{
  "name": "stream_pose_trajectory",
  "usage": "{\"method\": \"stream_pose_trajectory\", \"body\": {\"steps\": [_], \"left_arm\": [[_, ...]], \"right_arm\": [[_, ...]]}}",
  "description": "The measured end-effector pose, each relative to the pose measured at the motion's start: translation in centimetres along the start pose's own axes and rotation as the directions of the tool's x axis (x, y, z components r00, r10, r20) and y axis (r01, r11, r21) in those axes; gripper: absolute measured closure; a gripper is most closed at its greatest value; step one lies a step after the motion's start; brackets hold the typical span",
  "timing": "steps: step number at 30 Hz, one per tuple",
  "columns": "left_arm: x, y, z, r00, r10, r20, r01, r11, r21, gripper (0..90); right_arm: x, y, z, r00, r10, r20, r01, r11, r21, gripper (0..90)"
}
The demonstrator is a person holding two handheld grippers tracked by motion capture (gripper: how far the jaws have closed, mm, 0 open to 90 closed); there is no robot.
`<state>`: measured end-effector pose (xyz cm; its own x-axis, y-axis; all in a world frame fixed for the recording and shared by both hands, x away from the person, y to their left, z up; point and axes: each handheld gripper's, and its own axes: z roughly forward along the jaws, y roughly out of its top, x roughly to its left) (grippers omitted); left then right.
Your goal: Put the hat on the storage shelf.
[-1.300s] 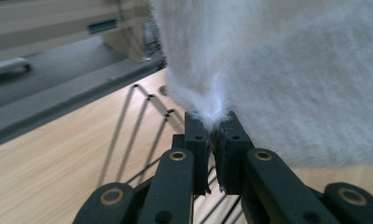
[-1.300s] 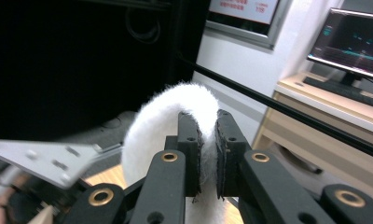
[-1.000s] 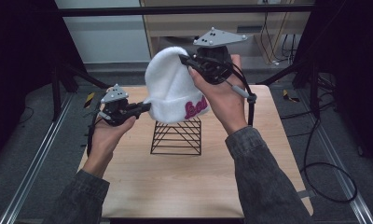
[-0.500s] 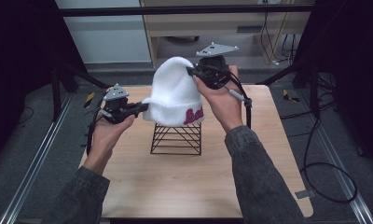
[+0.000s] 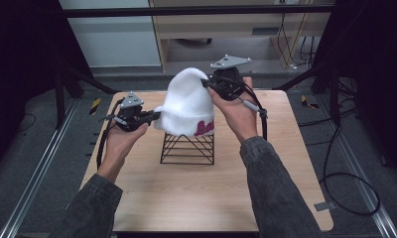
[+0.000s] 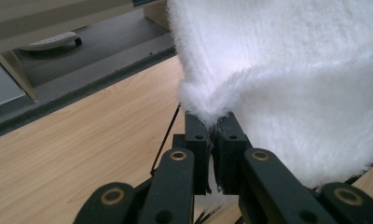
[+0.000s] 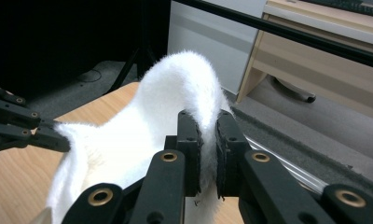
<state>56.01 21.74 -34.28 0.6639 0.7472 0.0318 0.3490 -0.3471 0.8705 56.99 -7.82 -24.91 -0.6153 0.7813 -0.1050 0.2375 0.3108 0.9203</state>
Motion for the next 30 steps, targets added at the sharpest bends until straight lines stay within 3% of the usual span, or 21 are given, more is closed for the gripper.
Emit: {"method": "stream_pose_trajectory", "body": {"steps": [4, 13, 17, 23, 30], "left_arm": [[-0.2, -0.6, 0.0, 0.9997, 0.021, -0.010, -0.021, 0.9998, 0.007, 85.1], [-0.4, -2.2, 0.3, 0.9998, 0.019, -0.011, -0.019, 0.9996, 0.023, 85.1], [-1.1, -3.4, 0.5, 0.9990, 0.044, -0.007, -0.043, 0.9977, 0.053, 85.1], [-1.2, -4.8, 0.0, 0.9988, 0.047, 0.010, -0.047, 0.9978, 0.045, 85.0], [-1.3, -5.6, 0.2, 0.9976, 0.060, 0.033, -0.062, 0.9961, 0.062, 84.8]], "right_arm": [[0.3, -1.1, -0.7, 0.9998, -0.007, -0.018, 0.007, 1.000, 0.000, 82.7], [1.3, -3.1, -1.2, 0.9987, -0.004, -0.050, 0.006, 1.000, 0.026, 82.7], [1.4, -4.1, -1.1, 0.9971, 0.029, -0.071, -0.026, 0.999, 0.034, 82.6], [2.8, -5.4, -1.3, 0.9935, 0.012, -0.113, -0.008, 0.999, 0.042, 82.5], [3.6, -6.2, -2.9, 0.9936, -0.008, -0.113, 0.013, 0.999, 0.052, 82.4]]}}
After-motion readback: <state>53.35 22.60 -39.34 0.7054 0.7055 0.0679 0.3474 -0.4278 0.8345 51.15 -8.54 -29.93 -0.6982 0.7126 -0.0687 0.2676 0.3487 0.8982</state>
